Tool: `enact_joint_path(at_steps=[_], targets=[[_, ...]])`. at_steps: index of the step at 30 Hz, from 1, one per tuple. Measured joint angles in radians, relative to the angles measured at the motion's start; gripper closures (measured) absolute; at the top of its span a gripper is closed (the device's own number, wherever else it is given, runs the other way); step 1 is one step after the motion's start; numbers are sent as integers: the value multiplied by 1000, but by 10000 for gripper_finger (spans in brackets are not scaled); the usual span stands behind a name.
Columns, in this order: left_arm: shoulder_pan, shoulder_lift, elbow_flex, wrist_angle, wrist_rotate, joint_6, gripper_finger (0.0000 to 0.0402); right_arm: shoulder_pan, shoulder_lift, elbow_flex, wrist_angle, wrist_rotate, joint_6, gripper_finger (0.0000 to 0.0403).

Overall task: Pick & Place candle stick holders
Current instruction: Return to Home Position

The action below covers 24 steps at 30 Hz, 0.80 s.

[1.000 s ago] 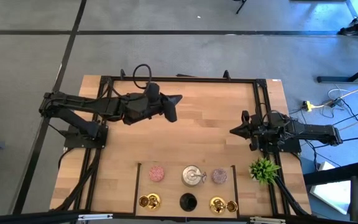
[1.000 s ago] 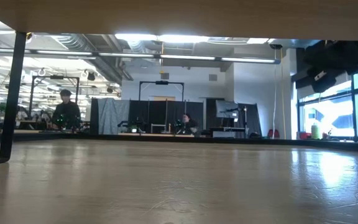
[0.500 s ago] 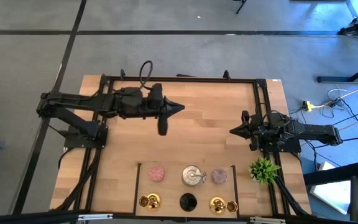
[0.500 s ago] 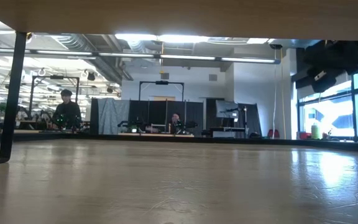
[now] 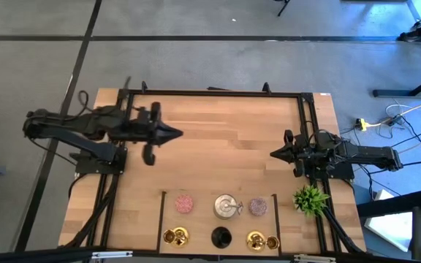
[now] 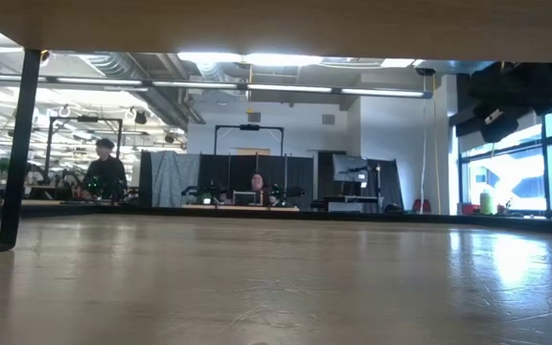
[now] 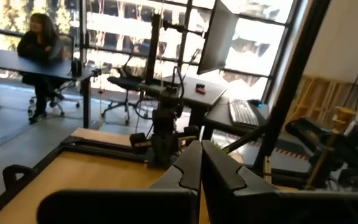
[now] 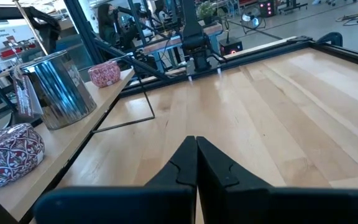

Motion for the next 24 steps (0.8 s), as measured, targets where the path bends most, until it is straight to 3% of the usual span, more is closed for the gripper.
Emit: enact_joint_path(at_steps=[17,24], targets=[[0,-533,-596,231,-13,-93,400,0,0,0,0,0,0,403],[0,-743,-758,283,49,-73,400,0,0,0,0,-1,0,403]])
